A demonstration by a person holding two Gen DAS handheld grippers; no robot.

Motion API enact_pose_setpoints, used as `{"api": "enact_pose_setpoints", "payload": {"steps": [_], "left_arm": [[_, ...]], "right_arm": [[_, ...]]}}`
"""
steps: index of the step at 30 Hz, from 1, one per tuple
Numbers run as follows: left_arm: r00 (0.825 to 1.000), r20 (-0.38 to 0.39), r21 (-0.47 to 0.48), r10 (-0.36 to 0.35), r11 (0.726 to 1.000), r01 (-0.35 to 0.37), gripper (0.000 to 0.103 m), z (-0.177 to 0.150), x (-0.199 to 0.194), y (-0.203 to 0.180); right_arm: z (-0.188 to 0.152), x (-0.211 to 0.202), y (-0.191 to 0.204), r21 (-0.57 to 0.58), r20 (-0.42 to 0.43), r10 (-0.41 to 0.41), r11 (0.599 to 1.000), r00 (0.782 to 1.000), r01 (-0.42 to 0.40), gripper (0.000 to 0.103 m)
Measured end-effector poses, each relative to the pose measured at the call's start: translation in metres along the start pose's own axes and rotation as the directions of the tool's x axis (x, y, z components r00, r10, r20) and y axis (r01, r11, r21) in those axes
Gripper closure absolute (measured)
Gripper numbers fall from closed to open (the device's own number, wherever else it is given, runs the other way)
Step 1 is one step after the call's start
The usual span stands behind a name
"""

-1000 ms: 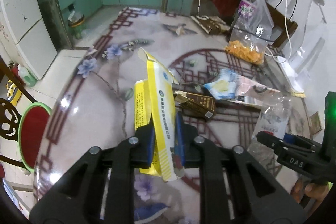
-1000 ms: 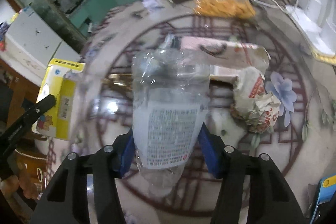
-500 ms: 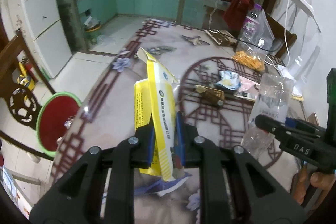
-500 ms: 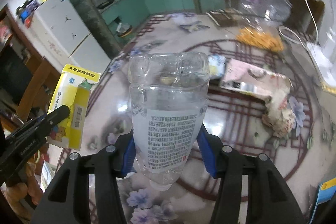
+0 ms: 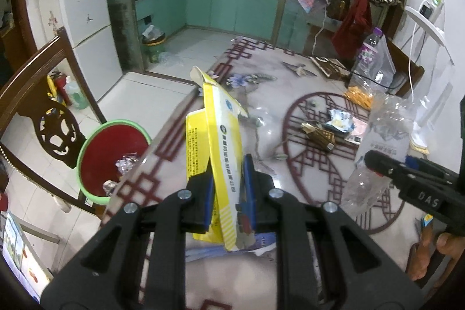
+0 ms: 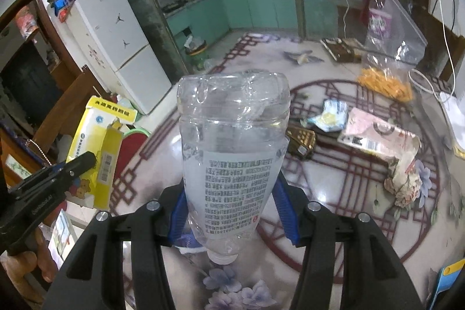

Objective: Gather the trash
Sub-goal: 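Carry the yellow carton and plastic bottle toward the red bucket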

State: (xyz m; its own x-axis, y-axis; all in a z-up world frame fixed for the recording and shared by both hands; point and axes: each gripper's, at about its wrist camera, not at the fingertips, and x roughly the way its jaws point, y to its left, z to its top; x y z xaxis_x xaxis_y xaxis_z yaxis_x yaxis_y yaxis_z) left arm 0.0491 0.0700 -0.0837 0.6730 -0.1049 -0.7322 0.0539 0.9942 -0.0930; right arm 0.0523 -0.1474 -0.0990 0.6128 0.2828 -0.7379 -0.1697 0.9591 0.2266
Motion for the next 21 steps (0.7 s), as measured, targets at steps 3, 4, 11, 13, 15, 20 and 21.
{"api": "enact_pose_setpoints", "payload": {"steps": [3,4,11,13,15,20,21], "left_arm": [[1.0,0.0,-0.005,0.005,1.0,-0.005,0.085,0.003,-0.002,0.006],[1.0,0.001,-0.005,0.004,1.0,-0.004,0.085,0.004,-0.004,0.009],[1.0,0.028,0.011,-0.004,1.0,0.004,0.085,0.018,-0.011,0.018],[0.999,0.033,0.013,-0.009,1.0,0.009,0.085,0.021,-0.011,0.02],[0.999,0.034,0.016,-0.015,1.0,0.015,0.085,0.022,-0.009,0.023],[0.999,0.024,0.018,-0.044,0.999,0.043,0.085,0.024,-0.001,0.035],[0.998,0.021,0.02,-0.054,0.998,0.054,0.085,0.026,0.002,0.04]], "right_arm": [[0.005,-0.004,0.006,-0.009,0.024,0.003,1.0,1.0,-0.003,0.052],[0.008,-0.006,0.009,-0.009,0.033,0.008,1.0,0.999,-0.007,0.052],[0.021,-0.013,0.021,-0.011,0.087,0.013,1.0,0.996,-0.012,0.052],[0.023,-0.013,0.026,-0.017,0.095,0.012,1.0,0.995,-0.01,0.052],[0.024,-0.013,0.031,-0.019,0.099,0.011,1.0,0.995,-0.009,0.052],[0.025,-0.006,0.042,-0.015,0.095,-0.006,1.0,0.995,0.008,0.052],[0.026,-0.005,0.045,-0.014,0.097,-0.013,1.0,0.995,0.015,0.052]]}}
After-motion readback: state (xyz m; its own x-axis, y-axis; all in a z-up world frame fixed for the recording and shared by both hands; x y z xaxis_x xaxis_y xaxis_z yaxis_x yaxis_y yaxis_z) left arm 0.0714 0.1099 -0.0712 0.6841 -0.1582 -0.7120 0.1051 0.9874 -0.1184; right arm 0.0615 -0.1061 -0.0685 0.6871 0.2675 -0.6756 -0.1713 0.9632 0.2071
